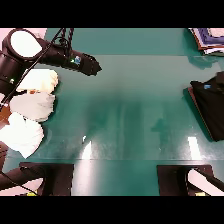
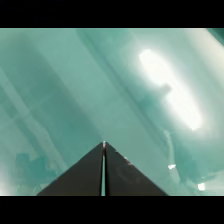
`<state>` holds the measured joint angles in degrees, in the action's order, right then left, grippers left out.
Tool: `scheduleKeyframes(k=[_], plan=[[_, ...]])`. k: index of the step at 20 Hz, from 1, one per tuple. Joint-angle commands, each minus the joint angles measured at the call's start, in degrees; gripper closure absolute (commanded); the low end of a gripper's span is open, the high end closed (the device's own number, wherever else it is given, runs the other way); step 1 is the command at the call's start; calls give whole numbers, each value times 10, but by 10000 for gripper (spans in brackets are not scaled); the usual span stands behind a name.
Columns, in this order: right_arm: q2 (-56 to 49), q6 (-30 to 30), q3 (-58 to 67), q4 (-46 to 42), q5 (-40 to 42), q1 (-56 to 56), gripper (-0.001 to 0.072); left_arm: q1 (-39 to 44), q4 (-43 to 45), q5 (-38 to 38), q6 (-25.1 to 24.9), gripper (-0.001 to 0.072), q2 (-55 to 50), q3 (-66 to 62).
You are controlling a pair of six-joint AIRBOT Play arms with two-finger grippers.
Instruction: Fold the shirts.
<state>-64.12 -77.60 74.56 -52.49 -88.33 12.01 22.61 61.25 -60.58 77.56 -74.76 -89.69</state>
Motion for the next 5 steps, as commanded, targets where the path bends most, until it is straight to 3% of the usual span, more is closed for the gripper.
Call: scheduleKeyframes(k=[1, 5], plan=[[0, 22, 0, 2, 3, -96, 693, 0, 0, 24, 0, 680, 0, -1], [0, 22, 0, 2, -2, -122, 693, 0, 0, 41, 0, 680, 0, -1]])
